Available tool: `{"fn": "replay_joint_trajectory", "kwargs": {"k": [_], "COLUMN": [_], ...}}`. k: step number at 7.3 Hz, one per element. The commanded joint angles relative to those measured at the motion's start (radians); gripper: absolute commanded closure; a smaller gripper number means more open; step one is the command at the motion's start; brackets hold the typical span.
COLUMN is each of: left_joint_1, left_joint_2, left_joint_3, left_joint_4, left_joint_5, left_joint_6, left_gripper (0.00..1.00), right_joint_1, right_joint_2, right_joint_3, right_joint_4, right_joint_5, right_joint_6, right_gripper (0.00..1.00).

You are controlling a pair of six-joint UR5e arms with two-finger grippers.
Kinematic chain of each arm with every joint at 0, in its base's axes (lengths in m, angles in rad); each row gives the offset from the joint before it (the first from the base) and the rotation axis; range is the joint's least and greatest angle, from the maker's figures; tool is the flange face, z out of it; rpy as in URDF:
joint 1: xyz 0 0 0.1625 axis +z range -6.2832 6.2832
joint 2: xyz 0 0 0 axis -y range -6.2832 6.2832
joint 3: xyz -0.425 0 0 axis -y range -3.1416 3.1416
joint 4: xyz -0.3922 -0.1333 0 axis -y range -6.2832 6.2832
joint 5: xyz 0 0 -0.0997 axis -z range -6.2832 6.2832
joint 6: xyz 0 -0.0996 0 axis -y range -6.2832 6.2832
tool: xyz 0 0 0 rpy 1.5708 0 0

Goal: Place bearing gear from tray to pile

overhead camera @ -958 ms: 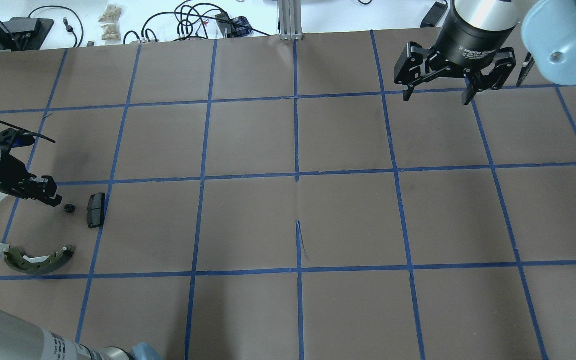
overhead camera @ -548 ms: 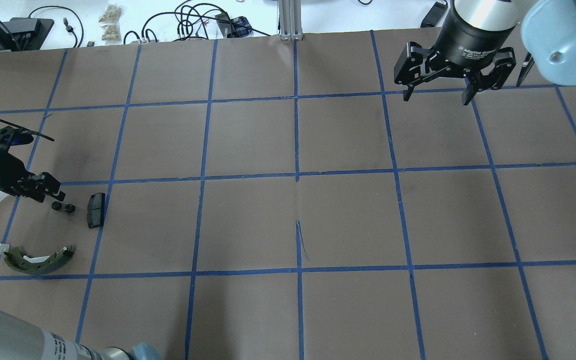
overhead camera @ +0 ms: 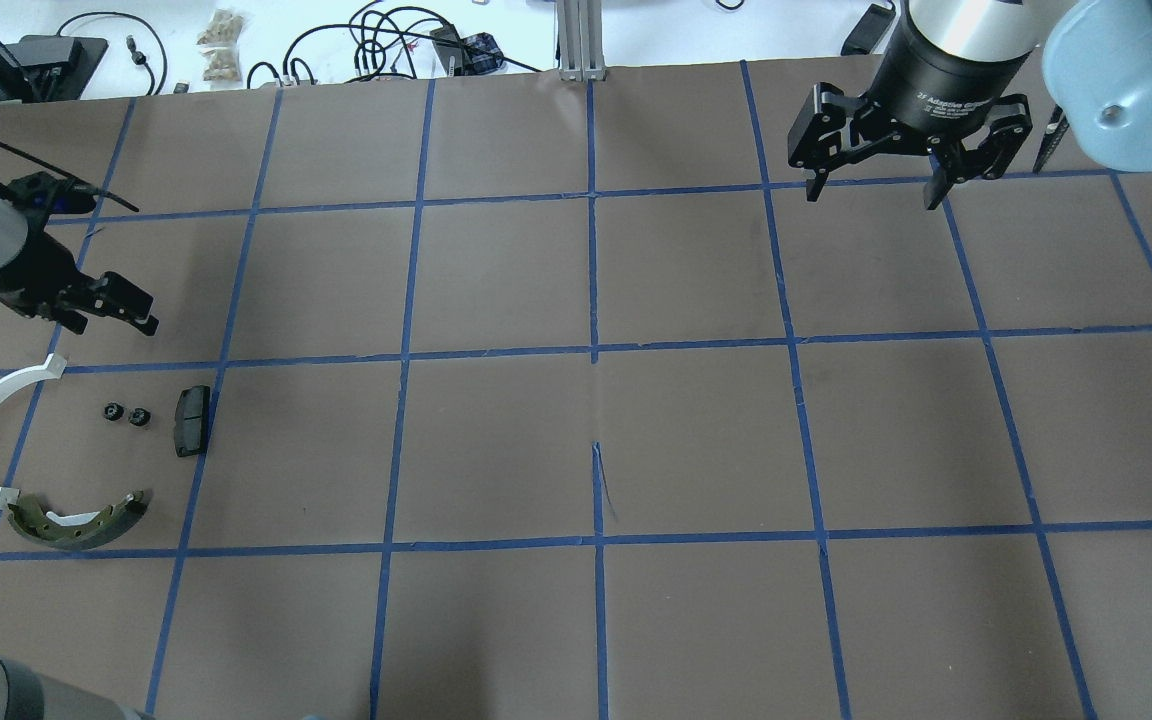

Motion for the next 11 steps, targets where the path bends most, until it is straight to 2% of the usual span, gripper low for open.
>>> {"fn": "replay_joint_trajectory", "kwargs": {"k": [1, 3, 4, 7, 11], "left_joint_1": [-0.167, -0.380, -0.451, -0.495, -0.492], "left_joint_2": [0.084, 0.133, 0.162, 0.256, 0.268], "left_joint_3": [0.136, 0.268, 0.312, 0.291, 0.261], "left_joint_4": [-0.246, -0.446, -0.518, -0.541, -0.524], "left_joint_5": [0.017, 0.022, 0.024, 0.022, 0.004], "left_joint_6": [-0.237, -0.503, -0.539, -0.562, -0.576], "left_gripper": [0.00, 0.00, 0.00, 0.00, 0.00], "right_joint_1": [0.000, 0.000, 0.000, 0.000, 0.001], "right_joint_2": [0.000, 0.000, 0.000, 0.003, 0.001], "right_joint_3": [0.000, 0.000, 0.000, 0.000, 0.000], "right_joint_4": [-0.001, -0.001, -0.001, -0.003, -0.003], "right_joint_5": [0.000, 0.000, 0.000, -0.001, 0.002], "right_joint_6": [0.001, 0.001, 0.001, 0.002, 0.002], "right_gripper": [0.00, 0.00, 0.00, 0.00, 0.00]}}
